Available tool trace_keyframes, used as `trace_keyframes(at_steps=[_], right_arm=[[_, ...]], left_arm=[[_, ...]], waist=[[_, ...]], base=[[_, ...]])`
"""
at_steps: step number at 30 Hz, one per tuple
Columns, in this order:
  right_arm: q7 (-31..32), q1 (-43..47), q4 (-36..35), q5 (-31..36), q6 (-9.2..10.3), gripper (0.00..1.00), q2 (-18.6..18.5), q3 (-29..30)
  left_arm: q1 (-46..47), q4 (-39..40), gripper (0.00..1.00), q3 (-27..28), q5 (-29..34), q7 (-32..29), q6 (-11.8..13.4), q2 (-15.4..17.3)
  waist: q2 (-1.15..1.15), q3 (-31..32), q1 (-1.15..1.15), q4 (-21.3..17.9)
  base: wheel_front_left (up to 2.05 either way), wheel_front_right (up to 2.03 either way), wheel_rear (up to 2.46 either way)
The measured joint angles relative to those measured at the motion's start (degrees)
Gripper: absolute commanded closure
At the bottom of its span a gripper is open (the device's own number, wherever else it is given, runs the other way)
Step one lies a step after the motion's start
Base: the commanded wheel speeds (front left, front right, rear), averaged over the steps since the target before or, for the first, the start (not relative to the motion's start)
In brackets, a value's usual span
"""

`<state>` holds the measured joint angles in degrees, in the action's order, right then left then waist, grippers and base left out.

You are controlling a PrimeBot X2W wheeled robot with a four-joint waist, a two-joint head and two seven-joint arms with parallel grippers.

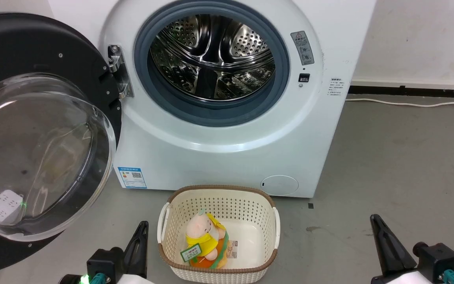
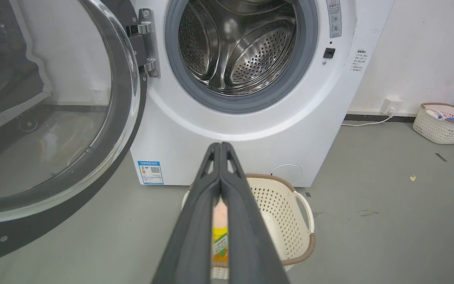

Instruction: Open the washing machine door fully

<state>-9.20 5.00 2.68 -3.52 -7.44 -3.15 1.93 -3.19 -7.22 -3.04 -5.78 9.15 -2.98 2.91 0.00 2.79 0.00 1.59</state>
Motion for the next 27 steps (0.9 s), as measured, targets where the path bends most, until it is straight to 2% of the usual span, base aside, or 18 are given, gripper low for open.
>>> trace_keyframes(at_steps=[27], right_arm=[[3.1, -1.3, -0.9, 1.1, 0.0, 1.0, 0.0, -0.6]], left_arm=[[1.0, 2.3, 1.0, 0.9, 1.9, -3.1, 1.0, 0.0]], waist=[[0.0, -1.0, 0.0, -0.6]], base=[[0.0, 0.0, 0.0]])
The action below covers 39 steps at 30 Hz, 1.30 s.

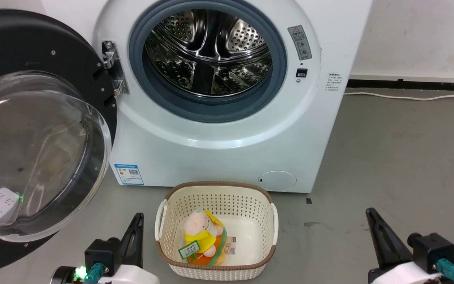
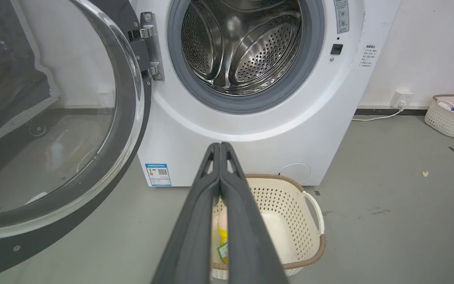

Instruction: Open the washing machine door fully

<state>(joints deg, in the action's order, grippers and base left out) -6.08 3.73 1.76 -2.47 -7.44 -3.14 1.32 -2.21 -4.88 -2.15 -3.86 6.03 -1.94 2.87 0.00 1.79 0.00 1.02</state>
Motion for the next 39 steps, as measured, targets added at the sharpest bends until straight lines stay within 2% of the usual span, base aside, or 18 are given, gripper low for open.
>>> trace_keyframes(at_steps=[39], right_arm=[[5.0, -2.3, -1.0, 1.6, 0.0, 1.0, 0.0, -1.0]], left_arm=[[1.1, 3.7, 1.0, 1.5, 2.8, -4.7, 1.3, 0.0]], waist=[[0.0, -1.5, 0.0, -0.8]], base=[[0.0, 0.0, 0.0]])
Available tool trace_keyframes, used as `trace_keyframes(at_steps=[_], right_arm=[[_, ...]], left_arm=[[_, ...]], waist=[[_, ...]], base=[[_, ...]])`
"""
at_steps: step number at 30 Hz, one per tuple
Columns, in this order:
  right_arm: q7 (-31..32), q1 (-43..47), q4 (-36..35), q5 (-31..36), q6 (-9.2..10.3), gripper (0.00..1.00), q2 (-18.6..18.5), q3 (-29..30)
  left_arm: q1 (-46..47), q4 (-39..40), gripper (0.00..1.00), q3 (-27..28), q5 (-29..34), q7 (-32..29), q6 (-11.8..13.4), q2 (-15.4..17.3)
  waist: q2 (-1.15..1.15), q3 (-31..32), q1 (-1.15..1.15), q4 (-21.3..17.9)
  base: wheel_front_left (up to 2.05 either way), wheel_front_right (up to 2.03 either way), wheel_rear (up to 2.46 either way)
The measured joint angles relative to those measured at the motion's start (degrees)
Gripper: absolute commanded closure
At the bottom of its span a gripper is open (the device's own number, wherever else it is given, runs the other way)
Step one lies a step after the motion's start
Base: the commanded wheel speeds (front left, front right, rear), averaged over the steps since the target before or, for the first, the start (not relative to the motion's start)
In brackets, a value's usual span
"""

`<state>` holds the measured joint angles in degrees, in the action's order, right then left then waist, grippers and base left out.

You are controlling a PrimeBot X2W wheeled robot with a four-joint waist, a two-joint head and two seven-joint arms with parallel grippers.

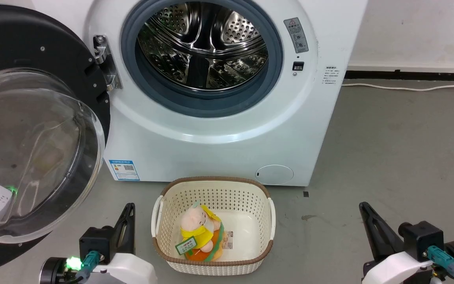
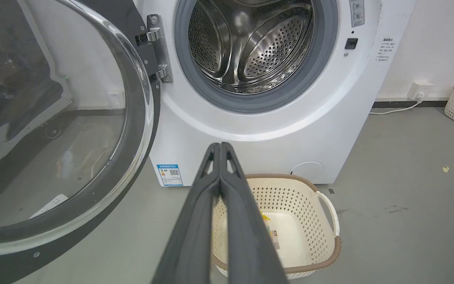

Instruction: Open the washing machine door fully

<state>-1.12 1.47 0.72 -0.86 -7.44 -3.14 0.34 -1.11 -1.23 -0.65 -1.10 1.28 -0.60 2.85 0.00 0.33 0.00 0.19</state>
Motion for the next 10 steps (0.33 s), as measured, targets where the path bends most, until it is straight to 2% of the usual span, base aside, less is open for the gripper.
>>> trace_keyframes(at_steps=[10], right_arm=[[1.1, -0.8, -0.4, 0.4, 0.0, 1.0, 0.0, -0.3]], left_arm=[[0.2, 1.0, 1.0, 0.5, 0.8, -1.3, 0.4, 0.0]], waist=[[0.0, -0.3, 0.0, -0.2]], base=[[0.0, 0.0, 0.0]])
